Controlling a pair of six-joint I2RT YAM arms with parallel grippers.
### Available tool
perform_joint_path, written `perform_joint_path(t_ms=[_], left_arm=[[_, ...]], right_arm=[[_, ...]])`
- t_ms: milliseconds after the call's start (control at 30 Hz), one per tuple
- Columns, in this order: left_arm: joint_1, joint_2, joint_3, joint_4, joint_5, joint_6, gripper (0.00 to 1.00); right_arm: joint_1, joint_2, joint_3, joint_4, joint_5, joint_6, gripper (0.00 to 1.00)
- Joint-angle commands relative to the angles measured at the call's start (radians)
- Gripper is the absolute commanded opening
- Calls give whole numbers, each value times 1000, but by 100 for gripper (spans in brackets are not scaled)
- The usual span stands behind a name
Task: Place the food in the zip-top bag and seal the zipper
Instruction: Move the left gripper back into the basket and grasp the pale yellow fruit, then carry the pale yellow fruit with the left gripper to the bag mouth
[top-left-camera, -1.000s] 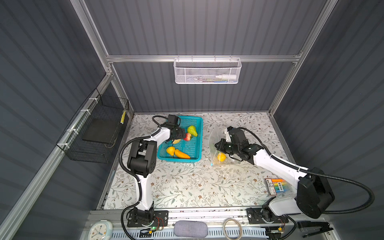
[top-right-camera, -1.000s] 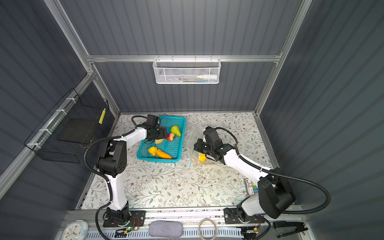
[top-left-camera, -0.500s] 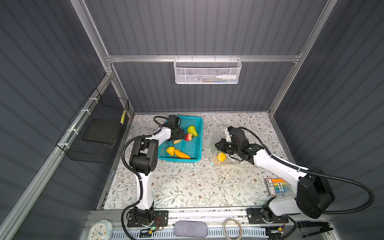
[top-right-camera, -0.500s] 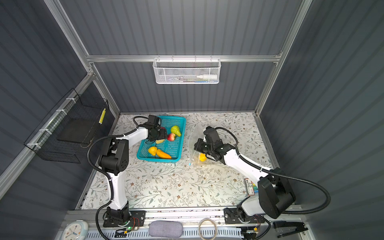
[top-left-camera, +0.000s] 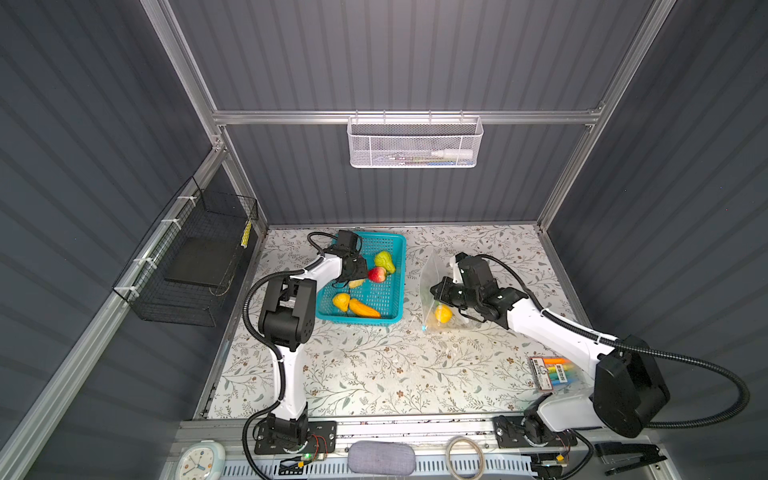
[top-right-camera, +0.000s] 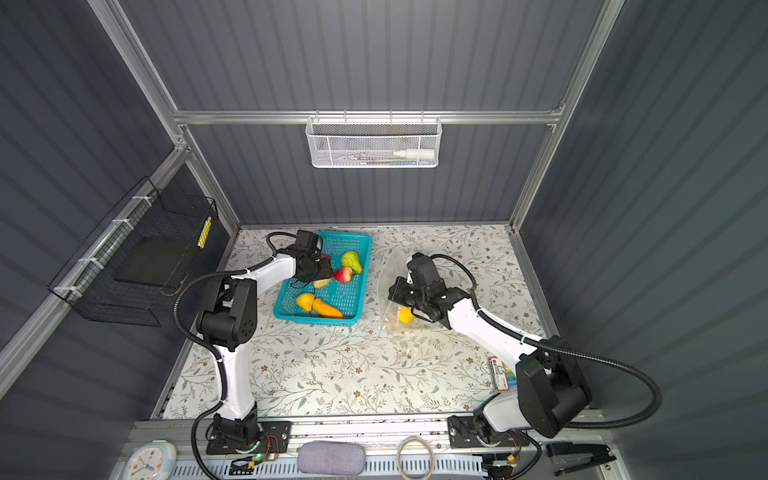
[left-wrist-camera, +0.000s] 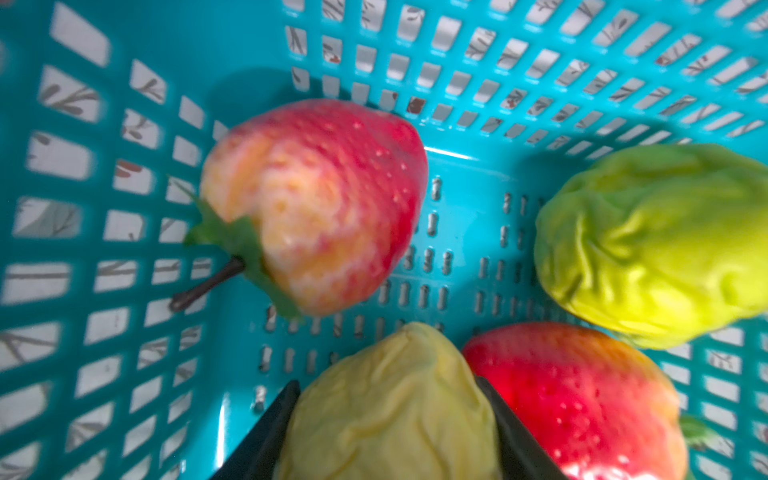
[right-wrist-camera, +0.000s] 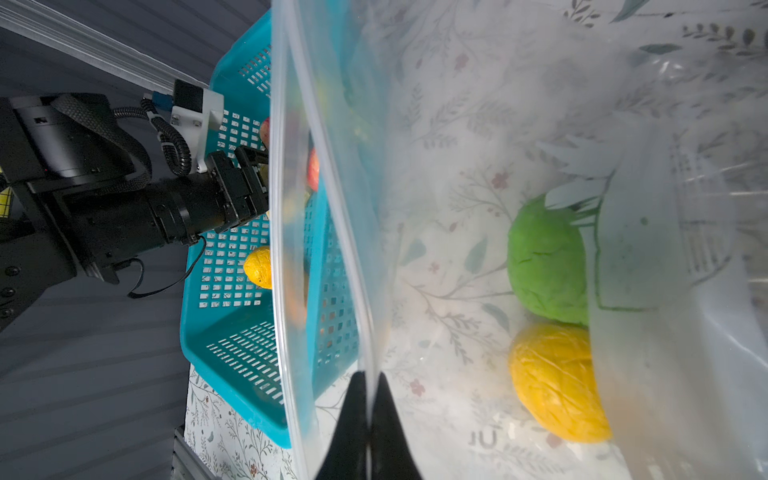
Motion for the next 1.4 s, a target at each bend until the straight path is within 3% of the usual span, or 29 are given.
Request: perform_joint_path(t_ms=[0, 267, 400, 567, 1000, 1200, 1367], left_arm=[[5, -135, 0, -14, 41, 16, 59], [4, -336, -61, 65, 239, -22, 59], [4, -422, -138, 174, 386, -92, 60], [-7, -510, -207, 313, 482, -197, 60], [-230, -587, -422, 826, 375, -569, 60], [-258, -596, -503, 985, 279, -632, 59], [-285, -575, -529, 1023, 243, -655, 59]], right_arm=[[-3, -29, -11, 1, 16, 2, 0], [-4, -44, -3, 2, 14, 1, 0], [-4, -58, 6, 7, 4, 2, 0], [-5, -68, 23, 16, -16, 11, 0], [-2, -61, 27, 108, -85, 87, 0], [2, -51, 24, 157, -101, 141, 0], [4, -32, 30, 190, -114, 157, 0]])
